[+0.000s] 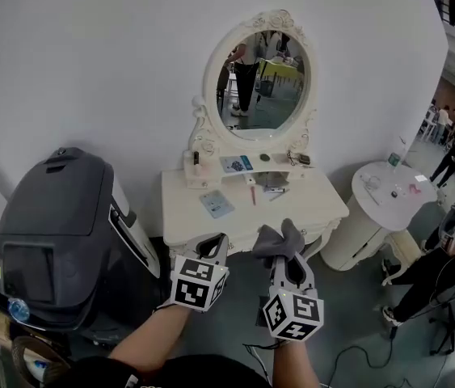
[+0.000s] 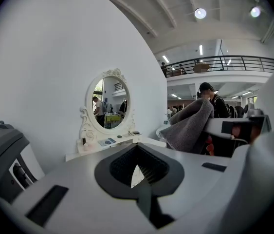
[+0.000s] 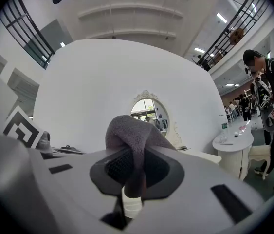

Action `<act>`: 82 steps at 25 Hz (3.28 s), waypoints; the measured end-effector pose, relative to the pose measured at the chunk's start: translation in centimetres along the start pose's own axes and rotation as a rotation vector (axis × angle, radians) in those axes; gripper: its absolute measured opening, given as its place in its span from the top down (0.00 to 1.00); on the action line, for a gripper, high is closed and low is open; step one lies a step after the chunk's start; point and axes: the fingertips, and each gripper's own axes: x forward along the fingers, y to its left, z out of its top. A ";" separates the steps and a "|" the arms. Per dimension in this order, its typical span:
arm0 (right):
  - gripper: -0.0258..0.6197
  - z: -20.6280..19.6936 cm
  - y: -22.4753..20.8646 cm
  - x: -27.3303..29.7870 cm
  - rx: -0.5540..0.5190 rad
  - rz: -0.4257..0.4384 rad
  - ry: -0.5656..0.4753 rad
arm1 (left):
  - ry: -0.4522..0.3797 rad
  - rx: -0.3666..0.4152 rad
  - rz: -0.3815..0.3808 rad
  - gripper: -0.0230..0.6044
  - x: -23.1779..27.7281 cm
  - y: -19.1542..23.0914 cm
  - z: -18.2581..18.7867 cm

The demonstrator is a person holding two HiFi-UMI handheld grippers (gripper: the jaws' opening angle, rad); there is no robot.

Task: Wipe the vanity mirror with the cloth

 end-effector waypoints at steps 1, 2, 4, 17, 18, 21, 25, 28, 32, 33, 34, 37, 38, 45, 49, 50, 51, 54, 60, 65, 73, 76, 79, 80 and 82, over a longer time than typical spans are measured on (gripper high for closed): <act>0.90 0.0 -0.3 0.2 0.000 0.006 0.002 | 0.001 0.001 0.005 0.95 0.3 -0.2 0.1; 0.90 0.1 -0.7 0.3 0.000 0.013 0.005 | 0.002 0.001 0.010 0.95 0.5 -0.4 0.1; 0.90 0.1 -1.3 0.5 0.002 0.029 0.009 | 0.001 -0.001 0.021 0.95 1.0 -0.9 0.2; 0.90 -0.9 -5.1 3.3 0.013 0.060 0.045 | 0.019 0.005 0.009 0.95 6.0 -3.2 0.1; 0.90 -1.0 -5.2 3.7 0.013 0.059 0.046 | 0.019 0.003 0.005 0.95 6.6 -3.1 0.1; 0.90 -1.2 -5.8 5.5 0.007 0.051 0.053 | 0.025 -0.003 -0.010 0.95 8.6 -2.5 0.0; 0.90 -1.3 -6.9 8.3 0.001 0.035 0.058 | 0.019 -0.015 -0.027 0.95 11.8 -1.4 0.6; 0.90 -1.1 -7.9 11.2 -0.010 0.024 0.057 | 0.008 -0.024 -0.039 0.95 15.1 0.0 1.4; 0.90 -0.5 -9.0 15.6 0.000 0.006 0.057 | 0.012 -0.027 -0.065 0.95 19.1 1.9 3.0; 0.90 -0.2 -9.3 16.7 0.003 0.002 0.054 | 0.012 -0.023 -0.070 0.95 20.1 2.4 3.5; 0.90 0.1 -9.5 17.7 0.004 -0.002 0.051 | 0.012 -0.020 -0.073 0.95 21.0 2.9 3.9; 0.90 0.5 -9.9 20.5 0.001 -0.009 0.051 | 0.016 -0.023 -0.078 0.95 23.6 4.7 4.8; 0.90 0.6 -10.1 21.4 0.002 -0.012 0.054 | 0.018 -0.024 -0.079 0.95 24.3 5.3 5.0; 0.90 0.4 -10.0 26.9 -0.008 -0.014 0.069 | 0.022 -0.027 -0.082 0.95 28.1 8.9 5.9; 0.90 0.4 -9.6 29.4 -0.021 -0.015 0.069 | 0.019 -0.027 -0.093 0.95 29.7 10.3 6.3; 0.90 0.4 -9.6 30.0 -0.024 -0.015 0.069 | 0.017 -0.027 -0.095 0.95 30.1 10.7 6.4; 0.90 0.4 -9.5 30.5 -0.026 -0.016 0.069 | 0.016 -0.029 -0.097 0.95 30.4 11.1 6.4; 0.90 0.1 -9.2 31.7 -0.034 -0.019 0.076 | 0.017 -0.044 -0.101 0.95 31.2 12.1 6.2; 0.90 -0.9 -9.2 34.0 -0.039 -0.019 0.105 | 0.024 -0.059 -0.107 0.95 32.8 13.3 5.9; 0.90 -1.0 -9.3 36.4 -0.042 0.008 0.116 | 0.028 -0.066 -0.086 0.95 34.2 14.5 6.2; 0.90 -0.4 -12.3 43.0 -0.035 0.096 0.123 | 0.030 -0.073 -0.004 0.95 40.0 15.7 7.7; 0.90 0.4 -13.4 46.0 -0.028 0.148 0.124 | 0.014 -0.073 0.037 0.95 42.3 16.1 9.2; 0.90 1.8 -14.2 48.7 -0.034 0.207 0.114 | 0.005 -0.080 0.081 0.95 44.7 16.6 10.8; 0.90 2.2 -14.5 49.6 -0.035 0.227 0.111 | 0.002 -0.083 0.098 0.95 45.4 16.7 11.3; 0.90 2.8 -15.3 51.3 -0.031 0.265 0.110 | -0.001 -0.087 0.132 0.95 46.9 17.1 12.1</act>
